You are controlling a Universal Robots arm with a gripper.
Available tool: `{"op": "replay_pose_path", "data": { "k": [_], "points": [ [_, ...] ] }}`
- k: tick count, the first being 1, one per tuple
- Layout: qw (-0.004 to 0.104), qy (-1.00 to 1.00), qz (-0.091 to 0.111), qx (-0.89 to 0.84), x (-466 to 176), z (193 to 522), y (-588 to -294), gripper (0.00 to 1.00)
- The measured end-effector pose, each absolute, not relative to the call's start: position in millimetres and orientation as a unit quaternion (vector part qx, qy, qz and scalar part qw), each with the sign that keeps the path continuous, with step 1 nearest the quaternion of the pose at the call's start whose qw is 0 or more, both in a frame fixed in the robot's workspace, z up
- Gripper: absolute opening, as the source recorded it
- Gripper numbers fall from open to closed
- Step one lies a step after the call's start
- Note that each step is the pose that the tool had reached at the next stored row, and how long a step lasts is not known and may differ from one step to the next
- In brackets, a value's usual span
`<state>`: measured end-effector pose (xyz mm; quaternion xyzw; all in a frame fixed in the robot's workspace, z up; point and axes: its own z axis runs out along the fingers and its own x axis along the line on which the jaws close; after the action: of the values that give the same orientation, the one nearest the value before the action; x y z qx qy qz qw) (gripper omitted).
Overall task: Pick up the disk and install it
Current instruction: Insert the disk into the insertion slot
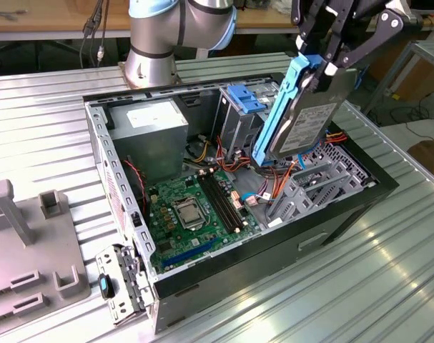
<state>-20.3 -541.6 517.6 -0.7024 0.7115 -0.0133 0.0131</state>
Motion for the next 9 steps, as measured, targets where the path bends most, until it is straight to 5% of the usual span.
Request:
{"op": "replay_pose_path", "data": {
  "k": [9],
  "points": [
    [0.013,0.712,-0.013,-0.702,11.4,510.9,-546.8,0.37]
  ]
}}
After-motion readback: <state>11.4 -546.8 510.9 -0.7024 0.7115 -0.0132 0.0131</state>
